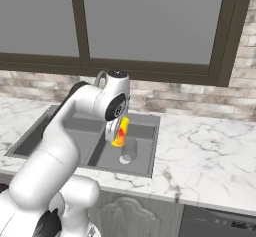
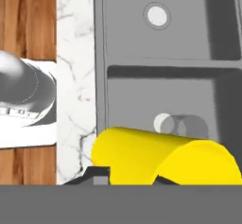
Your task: Move any existing items from the left basin to the right basin for drying. Then move the cup from the counter to the left basin of the sink for washing.
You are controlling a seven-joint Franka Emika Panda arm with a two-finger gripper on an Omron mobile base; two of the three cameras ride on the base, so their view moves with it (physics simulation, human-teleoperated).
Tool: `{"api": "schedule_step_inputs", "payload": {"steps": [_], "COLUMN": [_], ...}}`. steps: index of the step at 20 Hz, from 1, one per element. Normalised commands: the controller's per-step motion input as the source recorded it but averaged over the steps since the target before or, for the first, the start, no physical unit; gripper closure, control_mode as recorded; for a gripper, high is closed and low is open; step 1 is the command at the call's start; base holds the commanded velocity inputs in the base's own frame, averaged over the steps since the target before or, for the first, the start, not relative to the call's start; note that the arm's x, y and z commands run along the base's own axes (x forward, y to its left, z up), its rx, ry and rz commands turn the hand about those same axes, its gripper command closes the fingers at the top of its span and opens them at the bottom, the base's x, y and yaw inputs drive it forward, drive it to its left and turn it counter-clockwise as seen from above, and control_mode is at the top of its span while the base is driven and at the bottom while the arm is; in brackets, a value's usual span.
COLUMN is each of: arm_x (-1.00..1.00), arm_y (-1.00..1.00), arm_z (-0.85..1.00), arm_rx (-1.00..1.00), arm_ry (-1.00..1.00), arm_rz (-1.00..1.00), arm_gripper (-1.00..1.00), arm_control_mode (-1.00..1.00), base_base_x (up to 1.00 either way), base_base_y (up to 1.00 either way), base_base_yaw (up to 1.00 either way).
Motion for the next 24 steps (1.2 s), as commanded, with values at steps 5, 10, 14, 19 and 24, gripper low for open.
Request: {"api": "schedule_step_inputs", "payload": {"steps": [5,10,14,19,24], "arm_x": [0.02,-0.03,0.04,0.36,0.64], "arm_y": [1.00,1.00,1.00,1.00,0.89], "arm_z": [0.00,-0.11,-0.31,-0.40,-0.43], "arm_rx": [0.02,0.00,0.00,0.00,0.00], "arm_ry": [0.00,0.00,-0.01,0.00,0.00], "arm_rz": [0.50,0.35,0.23,0.17,0.11], "arm_gripper": [1.00,1.00,1.00,1.00,1.00], "arm_control_mode": [-1.00,-1.00,-1.00,-1.00,-1.00], "base_base_x": [0.00,0.00,0.00,0.00,0.00], "base_base_y": [0.00,0.00,0.00,0.00,0.00], "base_base_yaw": [0.00,0.00,0.00,0.00,0.00]}}
